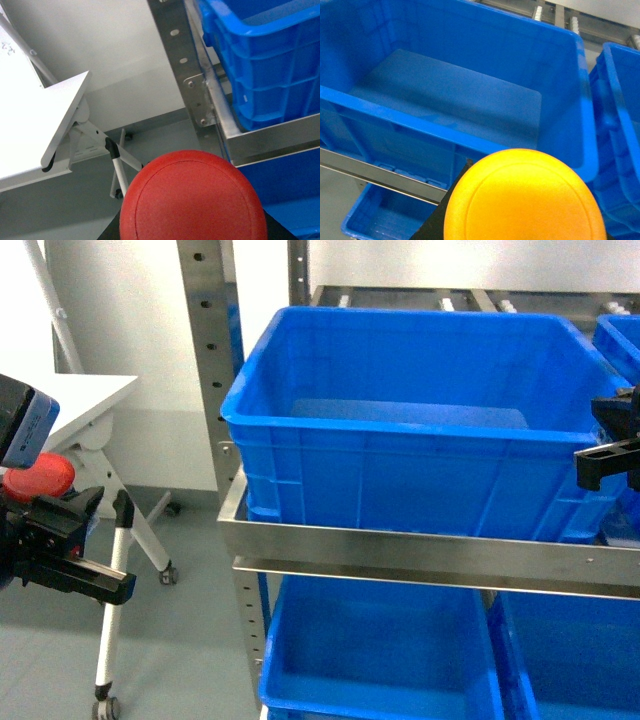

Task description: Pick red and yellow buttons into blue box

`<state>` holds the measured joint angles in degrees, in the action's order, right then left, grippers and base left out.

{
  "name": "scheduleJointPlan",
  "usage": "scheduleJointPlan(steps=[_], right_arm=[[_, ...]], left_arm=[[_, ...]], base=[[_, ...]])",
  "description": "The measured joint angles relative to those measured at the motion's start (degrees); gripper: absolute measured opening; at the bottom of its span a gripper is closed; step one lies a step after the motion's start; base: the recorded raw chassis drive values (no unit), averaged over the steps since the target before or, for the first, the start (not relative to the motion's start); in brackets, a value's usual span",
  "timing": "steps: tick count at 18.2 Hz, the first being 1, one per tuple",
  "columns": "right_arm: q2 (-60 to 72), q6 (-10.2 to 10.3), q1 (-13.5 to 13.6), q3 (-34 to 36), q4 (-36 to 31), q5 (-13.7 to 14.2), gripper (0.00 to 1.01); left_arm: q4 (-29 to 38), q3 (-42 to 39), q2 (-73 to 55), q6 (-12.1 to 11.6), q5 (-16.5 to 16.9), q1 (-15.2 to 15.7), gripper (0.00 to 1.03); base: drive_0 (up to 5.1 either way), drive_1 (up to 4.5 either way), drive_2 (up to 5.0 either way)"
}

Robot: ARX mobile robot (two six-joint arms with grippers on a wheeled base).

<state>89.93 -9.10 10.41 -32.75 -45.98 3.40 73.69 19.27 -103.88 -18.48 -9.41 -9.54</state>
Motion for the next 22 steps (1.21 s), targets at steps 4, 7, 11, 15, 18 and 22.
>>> scheduleJointPlan(steps=[4, 7, 11, 15, 18, 22], right_arm=[[0.0, 0.0, 0.02, 0.0, -0.13, 0.0, 0.27], [0.0, 0.0, 0.02, 0.0, 0.02, -0.04, 0.27], [0.0, 0.0, -0.37, 0.0, -0.07, 0.07, 0.27], [0.0, 0.0, -0.31, 0.0, -0.07, 0.02, 0.27], [0.0, 0.0, -0.28, 0.0, 0.0, 0.0, 0.27], [0.0, 0.0, -0.31, 0.0, -0.15, 0.0, 0.27]], left_arm=[[-0.15, 0.0, 0.0, 0.0, 0.0, 0.0, 0.24], [-0.17, 0.0, 0.0, 0.02, 0.0, 0.0, 0.24], [-0.04, 0.0, 0.0, 0.0, 0.02, -0.02, 0.24], [-0.24, 0.0, 0.0, 0.0, 0.0, 0.0, 0.24], [-0.13, 0.0, 0.0, 0.0, 0.0, 0.0, 0.24], [-0.02, 0.0, 0.0, 0.0, 0.0, 0.0, 0.24]], base=[[4.7, -3.3, -1.5], [4.8, -3.18, -1.4], [4.8, -3.18, -1.4], [4.7, -3.26, -1.4], [4.8, -3.18, -1.4], [4.8, -3.17, -1.4]])
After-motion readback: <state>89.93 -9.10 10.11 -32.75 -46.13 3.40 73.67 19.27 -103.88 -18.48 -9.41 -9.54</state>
